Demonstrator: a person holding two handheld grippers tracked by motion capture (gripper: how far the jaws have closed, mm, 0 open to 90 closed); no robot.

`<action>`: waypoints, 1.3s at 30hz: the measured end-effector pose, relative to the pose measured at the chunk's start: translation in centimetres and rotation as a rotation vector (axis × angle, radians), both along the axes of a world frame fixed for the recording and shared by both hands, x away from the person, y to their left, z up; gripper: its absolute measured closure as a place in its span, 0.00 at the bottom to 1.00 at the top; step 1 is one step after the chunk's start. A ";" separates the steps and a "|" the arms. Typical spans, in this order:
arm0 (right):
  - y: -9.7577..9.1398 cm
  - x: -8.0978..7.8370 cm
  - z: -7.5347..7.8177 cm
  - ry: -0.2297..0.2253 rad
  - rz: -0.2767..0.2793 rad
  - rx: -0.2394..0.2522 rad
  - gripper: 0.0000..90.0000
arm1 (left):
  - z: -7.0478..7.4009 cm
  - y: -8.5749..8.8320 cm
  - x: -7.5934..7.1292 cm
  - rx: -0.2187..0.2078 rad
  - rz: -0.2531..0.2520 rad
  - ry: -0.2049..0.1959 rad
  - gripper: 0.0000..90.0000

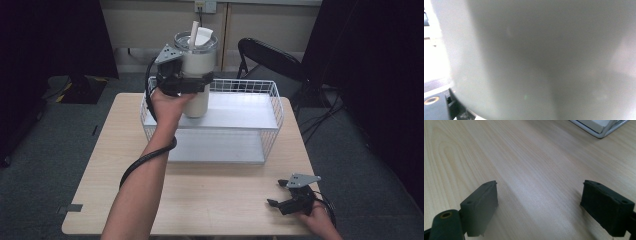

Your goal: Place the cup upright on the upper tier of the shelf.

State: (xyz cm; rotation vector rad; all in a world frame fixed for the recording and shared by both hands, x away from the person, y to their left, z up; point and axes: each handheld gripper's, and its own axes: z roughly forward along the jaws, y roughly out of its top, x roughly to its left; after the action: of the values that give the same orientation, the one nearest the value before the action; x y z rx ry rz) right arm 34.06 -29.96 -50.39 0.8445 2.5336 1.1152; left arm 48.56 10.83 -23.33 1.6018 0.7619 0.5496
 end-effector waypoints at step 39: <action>0.0 -0.1 0.0 0.001 0.002 -0.003 0.14 | -1.0 -3.2 2.3 0.031 0.002 -0.019 0.07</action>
State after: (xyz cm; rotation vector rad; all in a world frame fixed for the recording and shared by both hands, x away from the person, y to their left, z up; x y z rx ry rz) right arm 33.96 -29.98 -50.39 0.8428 2.5370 1.1118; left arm 50.82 7.62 -24.30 1.6223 0.7442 0.5805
